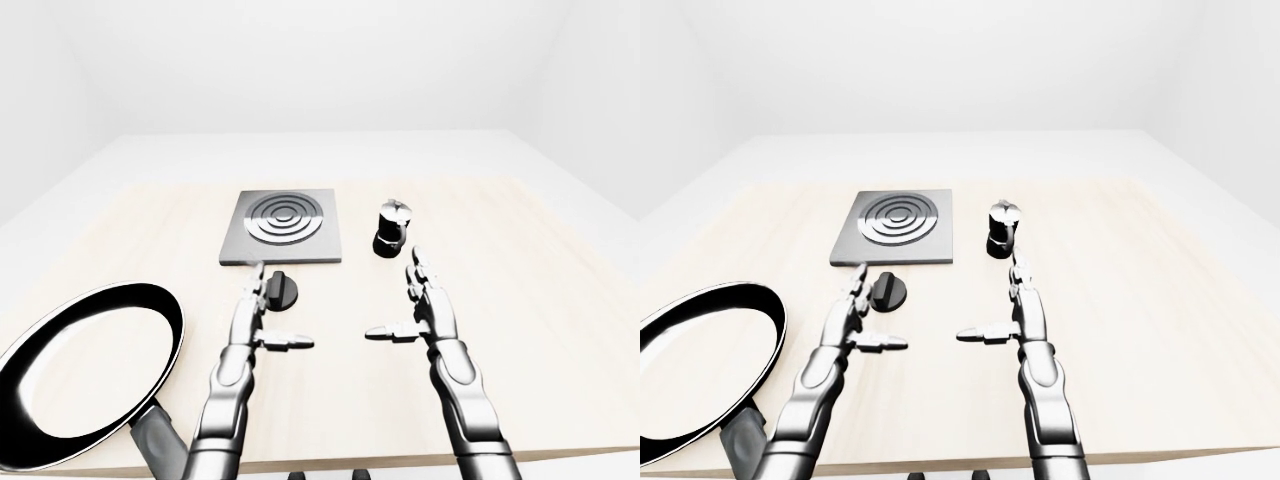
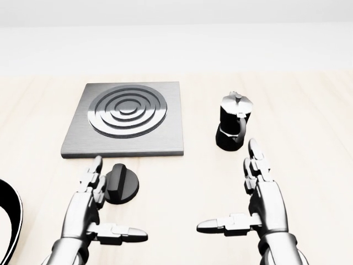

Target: Turn on the stove.

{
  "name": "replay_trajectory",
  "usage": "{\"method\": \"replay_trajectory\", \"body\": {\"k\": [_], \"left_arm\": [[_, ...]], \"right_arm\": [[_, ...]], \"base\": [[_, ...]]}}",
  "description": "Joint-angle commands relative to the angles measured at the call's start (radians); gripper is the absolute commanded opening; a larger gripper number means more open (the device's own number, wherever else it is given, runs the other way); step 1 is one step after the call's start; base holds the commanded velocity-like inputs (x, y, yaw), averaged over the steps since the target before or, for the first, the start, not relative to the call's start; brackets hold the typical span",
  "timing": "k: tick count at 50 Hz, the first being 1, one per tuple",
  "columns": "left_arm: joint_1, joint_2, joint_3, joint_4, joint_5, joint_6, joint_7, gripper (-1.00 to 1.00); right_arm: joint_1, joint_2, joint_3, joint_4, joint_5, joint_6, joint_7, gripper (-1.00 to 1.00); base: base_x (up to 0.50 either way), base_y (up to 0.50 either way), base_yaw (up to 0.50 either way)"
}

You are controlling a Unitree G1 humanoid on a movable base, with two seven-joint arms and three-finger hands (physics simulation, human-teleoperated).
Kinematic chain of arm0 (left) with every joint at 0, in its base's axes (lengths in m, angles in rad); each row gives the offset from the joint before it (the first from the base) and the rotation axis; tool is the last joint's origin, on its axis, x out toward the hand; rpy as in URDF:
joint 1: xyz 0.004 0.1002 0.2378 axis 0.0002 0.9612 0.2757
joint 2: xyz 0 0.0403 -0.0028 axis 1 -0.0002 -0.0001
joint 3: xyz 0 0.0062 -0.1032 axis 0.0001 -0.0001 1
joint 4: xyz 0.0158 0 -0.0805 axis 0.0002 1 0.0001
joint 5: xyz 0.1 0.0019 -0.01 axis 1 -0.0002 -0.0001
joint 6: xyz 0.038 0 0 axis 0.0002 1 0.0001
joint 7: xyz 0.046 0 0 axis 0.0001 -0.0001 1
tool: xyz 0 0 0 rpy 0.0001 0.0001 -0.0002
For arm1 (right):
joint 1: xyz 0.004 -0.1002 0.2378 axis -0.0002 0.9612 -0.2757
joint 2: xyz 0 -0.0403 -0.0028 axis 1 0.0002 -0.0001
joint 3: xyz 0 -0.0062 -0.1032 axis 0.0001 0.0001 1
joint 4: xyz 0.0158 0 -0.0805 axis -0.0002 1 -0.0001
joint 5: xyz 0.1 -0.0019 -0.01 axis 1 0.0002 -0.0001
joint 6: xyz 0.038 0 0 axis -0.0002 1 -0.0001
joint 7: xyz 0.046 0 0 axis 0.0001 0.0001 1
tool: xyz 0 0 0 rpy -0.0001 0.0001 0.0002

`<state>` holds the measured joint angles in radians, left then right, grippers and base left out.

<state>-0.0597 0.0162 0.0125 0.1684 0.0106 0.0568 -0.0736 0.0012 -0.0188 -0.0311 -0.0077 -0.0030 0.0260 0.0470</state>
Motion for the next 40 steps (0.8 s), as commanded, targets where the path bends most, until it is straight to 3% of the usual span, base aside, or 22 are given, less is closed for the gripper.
{"method": "replay_trajectory", "body": {"k": [1,4,5,40], "left_arm": [[0.004,-0.004,-0.005,-0.013,-0.014,0.022,-0.011,1.00],[0.009,-0.005,-0.006,-0.025,-0.016,0.030,-0.011,1.00],[0.038,-0.006,-0.051,-0.058,0.009,0.030,-0.045,1.00],[0.089,-0.024,-0.094,-0.174,0.009,0.030,-0.111,1.00]], "right_arm": [[-0.002,0.000,0.001,0.034,-0.002,-0.030,0.001,1.00],[-0.002,0.000,0.001,0.034,-0.001,-0.031,0.001,1.00],[-0.007,0.000,0.000,0.051,-0.004,-0.039,-0.003,1.00],[-0.002,0.000,0.003,0.046,-0.005,-0.038,0.000,1.00]], "base": [[0.00,0.00,0.00],[0.00,0.00,0.00],[0.00,0.00,0.00],[0.00,0.00,0.00]]}}
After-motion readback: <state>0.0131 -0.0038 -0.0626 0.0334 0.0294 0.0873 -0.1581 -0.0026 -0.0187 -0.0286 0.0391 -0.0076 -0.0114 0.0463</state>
